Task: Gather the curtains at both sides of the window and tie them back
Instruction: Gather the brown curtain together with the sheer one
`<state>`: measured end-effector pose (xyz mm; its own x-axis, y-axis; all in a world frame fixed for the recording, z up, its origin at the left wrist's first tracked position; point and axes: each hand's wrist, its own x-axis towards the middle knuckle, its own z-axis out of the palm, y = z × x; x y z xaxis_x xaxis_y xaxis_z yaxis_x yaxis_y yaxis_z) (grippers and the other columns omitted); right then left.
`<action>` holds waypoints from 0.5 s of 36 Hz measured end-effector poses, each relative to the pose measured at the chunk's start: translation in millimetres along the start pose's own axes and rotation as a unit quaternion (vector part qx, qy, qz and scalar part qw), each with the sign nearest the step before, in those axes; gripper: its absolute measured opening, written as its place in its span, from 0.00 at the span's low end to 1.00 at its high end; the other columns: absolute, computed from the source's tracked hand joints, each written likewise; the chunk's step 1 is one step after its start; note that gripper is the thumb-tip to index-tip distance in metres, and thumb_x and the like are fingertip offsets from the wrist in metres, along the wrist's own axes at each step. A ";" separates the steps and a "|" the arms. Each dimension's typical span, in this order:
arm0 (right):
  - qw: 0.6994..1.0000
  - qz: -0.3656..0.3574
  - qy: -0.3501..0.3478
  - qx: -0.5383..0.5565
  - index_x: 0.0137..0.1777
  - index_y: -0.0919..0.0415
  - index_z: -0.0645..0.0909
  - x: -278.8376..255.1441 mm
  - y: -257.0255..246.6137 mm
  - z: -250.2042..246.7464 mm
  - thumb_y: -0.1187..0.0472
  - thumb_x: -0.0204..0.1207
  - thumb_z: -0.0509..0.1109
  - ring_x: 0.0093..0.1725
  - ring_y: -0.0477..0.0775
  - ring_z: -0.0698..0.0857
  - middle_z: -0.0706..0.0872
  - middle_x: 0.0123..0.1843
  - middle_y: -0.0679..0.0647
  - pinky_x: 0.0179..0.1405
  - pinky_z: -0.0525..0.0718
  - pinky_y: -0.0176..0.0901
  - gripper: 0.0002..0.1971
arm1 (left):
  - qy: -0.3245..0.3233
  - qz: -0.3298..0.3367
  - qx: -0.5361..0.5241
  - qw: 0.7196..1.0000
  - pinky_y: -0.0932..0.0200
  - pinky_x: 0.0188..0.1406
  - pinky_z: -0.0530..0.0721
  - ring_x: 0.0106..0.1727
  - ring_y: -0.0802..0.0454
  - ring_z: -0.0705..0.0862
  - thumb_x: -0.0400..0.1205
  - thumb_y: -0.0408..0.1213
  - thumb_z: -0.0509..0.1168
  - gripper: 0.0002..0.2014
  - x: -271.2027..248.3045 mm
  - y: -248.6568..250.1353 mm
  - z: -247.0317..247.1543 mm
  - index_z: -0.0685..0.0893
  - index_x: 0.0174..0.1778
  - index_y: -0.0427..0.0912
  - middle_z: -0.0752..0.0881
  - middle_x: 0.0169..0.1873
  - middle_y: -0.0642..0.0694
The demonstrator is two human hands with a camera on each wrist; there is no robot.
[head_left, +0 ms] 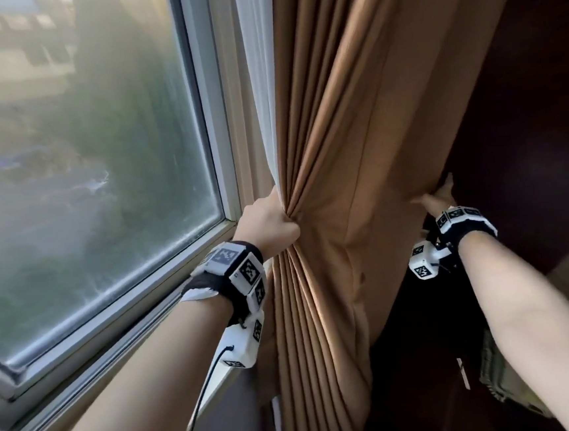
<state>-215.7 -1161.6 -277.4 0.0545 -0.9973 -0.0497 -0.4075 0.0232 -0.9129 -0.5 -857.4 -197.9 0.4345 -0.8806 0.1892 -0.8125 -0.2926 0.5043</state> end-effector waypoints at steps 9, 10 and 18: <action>0.997 -0.005 0.039 -0.062 0.66 0.74 0.77 -44.7 -12.0 12.2 0.64 0.72 0.67 0.62 0.71 0.82 0.83 0.63 0.72 0.60 0.79 0.53 0.22 | -0.005 -0.014 -0.011 1.000 0.48 0.53 0.80 0.54 0.31 0.80 0.78 0.38 0.62 0.15 -2.8 8.0 2.2 0.73 0.60 0.43 0.82 0.46 0.40; 0.996 -0.006 0.034 -0.081 0.63 0.75 0.78 -56.3 -9.6 14.3 0.63 0.71 0.64 0.62 0.73 0.82 0.83 0.62 0.74 0.60 0.79 0.55 0.22 | -0.003 -0.017 -0.008 1.000 0.49 0.52 0.80 0.54 0.31 0.80 0.78 0.38 0.62 0.16 -2.4 6.3 2.8 0.73 0.61 0.42 0.83 0.48 0.39; 0.975 -0.100 0.051 -0.193 0.62 0.72 0.77 -158.2 46.1 -27.6 0.72 0.73 0.61 0.50 0.76 0.85 0.85 0.47 0.76 0.50 0.84 0.59 0.17 | -0.005 -0.029 -0.007 1.000 0.50 0.49 0.80 0.51 0.33 0.81 0.77 0.38 0.63 0.16 -3.2 13.8 3.5 0.73 0.60 0.42 0.84 0.47 0.39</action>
<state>-268.3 -1004.7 -300.5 0.0851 -0.9812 0.1731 -0.7112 -0.1815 -0.6792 -14.4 -859.9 -194.4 0.4765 -0.8659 0.1518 -0.7806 -0.3373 0.5263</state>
